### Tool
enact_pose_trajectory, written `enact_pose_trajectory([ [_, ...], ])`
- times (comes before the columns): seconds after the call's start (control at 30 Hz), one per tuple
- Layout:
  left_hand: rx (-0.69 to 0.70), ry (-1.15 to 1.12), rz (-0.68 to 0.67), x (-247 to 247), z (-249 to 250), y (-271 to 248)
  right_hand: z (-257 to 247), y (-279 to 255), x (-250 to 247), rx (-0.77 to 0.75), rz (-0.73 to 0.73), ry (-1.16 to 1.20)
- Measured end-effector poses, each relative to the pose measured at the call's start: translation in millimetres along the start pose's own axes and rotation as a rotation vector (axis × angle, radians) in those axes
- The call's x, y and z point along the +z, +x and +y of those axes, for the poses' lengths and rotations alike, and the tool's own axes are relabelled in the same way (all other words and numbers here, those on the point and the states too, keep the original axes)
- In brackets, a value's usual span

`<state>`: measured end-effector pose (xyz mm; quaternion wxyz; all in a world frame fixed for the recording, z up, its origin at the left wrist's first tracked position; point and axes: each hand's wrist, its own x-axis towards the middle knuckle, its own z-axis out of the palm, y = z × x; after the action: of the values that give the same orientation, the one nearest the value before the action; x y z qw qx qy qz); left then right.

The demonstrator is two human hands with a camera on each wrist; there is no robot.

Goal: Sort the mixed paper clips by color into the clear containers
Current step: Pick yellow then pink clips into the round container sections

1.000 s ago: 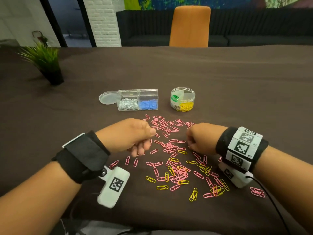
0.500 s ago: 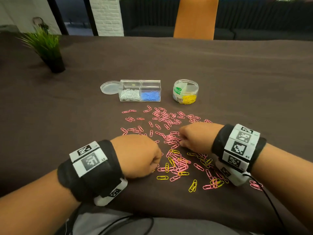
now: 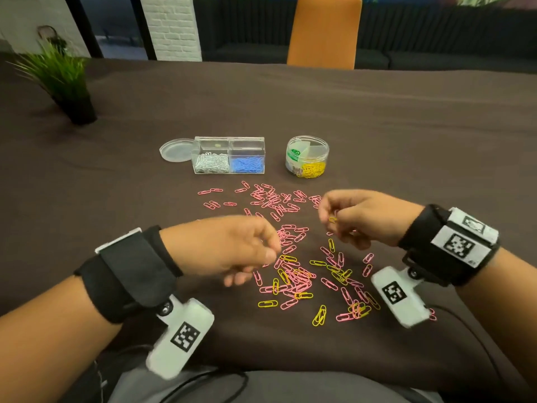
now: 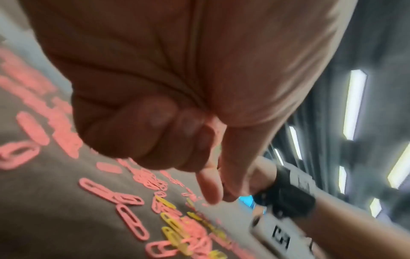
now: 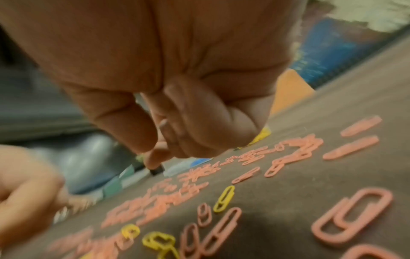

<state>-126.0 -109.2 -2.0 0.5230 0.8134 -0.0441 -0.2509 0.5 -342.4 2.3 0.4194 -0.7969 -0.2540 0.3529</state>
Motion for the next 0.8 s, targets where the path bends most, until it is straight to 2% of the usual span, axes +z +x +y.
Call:
enact_pose_trajectory([
  [0.07,0.008,0.403,-0.004,9,3,-1,-4,-1,7,0.039,-0.005,-0.427],
  [0.13,0.012,0.81,0.031,21,10,-4,-7,0,20,0.014,-0.034,-0.815],
  [0.17,0.012,0.95,0.064,26,11,-4,-7,1,26,0.019,-0.056,-0.92],
  [0.23,-0.005,1.075,0.111,35,8,-4,-8,3,36,0.052,-0.088,-1.019],
  [0.3,-0.004,1.107,0.135,38,4,-2,-7,5,38,0.056,-0.1,-1.05],
  [0.37,0.028,1.12,0.138,37,3,-1,-7,7,34,-0.002,-0.104,-1.02],
  [0.47,0.07,1.009,0.145,28,3,-1,-9,14,15,-0.042,-0.06,-0.761],
  [0.57,0.017,0.762,0.191,11,7,2,-17,29,-18,-0.016,0.053,-0.488],
  [0.67,0.022,0.581,0.276,-6,9,9,-29,62,-54,0.008,0.174,-0.697],
  [0.8,-0.001,0.525,0.365,-21,8,19,-44,120,-92,0.008,0.308,-1.001],
])
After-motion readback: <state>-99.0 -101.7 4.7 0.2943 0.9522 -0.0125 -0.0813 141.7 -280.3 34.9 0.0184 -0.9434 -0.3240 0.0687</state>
